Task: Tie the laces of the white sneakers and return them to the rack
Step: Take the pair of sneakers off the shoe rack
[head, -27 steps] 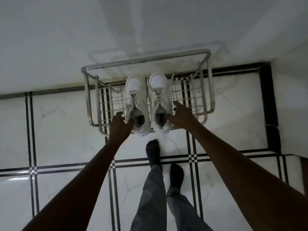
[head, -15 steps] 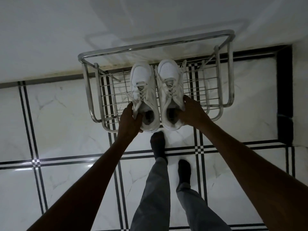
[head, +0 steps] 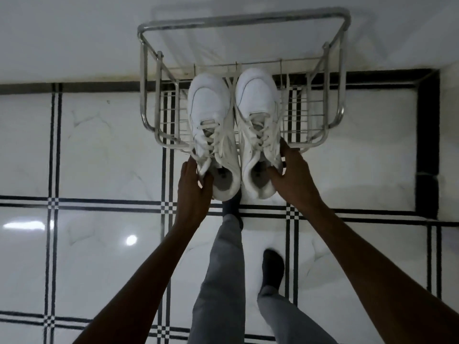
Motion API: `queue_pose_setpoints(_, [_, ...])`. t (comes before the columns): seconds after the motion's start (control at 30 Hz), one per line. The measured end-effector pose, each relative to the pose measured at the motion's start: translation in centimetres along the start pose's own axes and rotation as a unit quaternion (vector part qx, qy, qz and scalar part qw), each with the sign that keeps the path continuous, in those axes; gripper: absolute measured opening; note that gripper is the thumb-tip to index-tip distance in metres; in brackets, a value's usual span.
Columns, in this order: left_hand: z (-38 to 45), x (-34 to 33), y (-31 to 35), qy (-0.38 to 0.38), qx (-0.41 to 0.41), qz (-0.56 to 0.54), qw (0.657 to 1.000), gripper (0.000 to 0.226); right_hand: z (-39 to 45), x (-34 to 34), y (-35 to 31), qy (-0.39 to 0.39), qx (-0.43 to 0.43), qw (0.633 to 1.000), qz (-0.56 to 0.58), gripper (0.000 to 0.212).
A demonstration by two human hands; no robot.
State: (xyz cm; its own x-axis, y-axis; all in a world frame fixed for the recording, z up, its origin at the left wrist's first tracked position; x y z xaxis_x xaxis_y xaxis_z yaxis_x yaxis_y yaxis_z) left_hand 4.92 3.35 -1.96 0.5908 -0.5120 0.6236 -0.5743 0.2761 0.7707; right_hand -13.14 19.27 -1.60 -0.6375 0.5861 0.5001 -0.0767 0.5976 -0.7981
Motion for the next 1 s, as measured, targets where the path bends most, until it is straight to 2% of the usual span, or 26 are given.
queue_pose_setpoints(0.07, [-3.8,0.2,-0.6,0.018,-0.009,-0.006,1.0,0.029,-3.1,-0.2,1.6,0.0,0.0,1.0,0.001,0.066])
queue_pose_setpoints(0.17, [-9.2,-0.5,-3.6,0.004,0.015,-0.004,1.0,0.029,-8.2,-1.4,5.2,-0.003,-0.018,1.0,-0.003,0.065])
queue_pose_setpoints(0.37, [-16.5,-2.0,-10.5,-0.04,0.066,0.04,0.996,0.031,-15.0,-6.2,12.9,-0.045,-0.052,0.998,-0.016,0.052])
queue_pose_setpoints(0.5, [-18.8,-5.9,-16.7,-0.094,0.134,0.041,0.986,0.044,-15.7,-9.8,18.7,-0.064,-0.085,0.993,-0.048,0.036])
queue_pose_setpoints(0.6, [-19.9,-8.9,-21.6,-0.12,0.162,0.032,0.979,0.053,-15.2,-13.3,23.7,-0.088,-0.105,0.989,-0.055,0.034])
queue_pose_setpoints(0.73, [-20.5,-14.1,-30.2,-0.141,0.188,0.046,0.971,0.059,-14.2,-19.0,32.2,-0.089,-0.154,0.98,-0.087,0.039])
queue_pose_setpoints(1.0, [-22.4,-20.4,-40.2,-0.146,0.182,0.06,0.971,0.072,-14.4,-25.1,41.1,-0.043,-0.128,0.985,-0.104,0.047])
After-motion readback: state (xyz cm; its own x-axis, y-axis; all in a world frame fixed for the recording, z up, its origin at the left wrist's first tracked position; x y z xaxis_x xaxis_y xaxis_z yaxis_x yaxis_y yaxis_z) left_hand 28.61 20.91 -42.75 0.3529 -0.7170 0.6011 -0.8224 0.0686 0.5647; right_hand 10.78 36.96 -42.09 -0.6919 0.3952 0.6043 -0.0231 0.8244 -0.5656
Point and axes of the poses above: each hand's wrist, its own z-axis towards the middle knuckle, its own x-axis out of the back of the hand, y = z × x, the point moved 10 cm from there along z, towards the middle knuckle, and after that the axes turned 7 degrees about y, right-handed, at the moved point
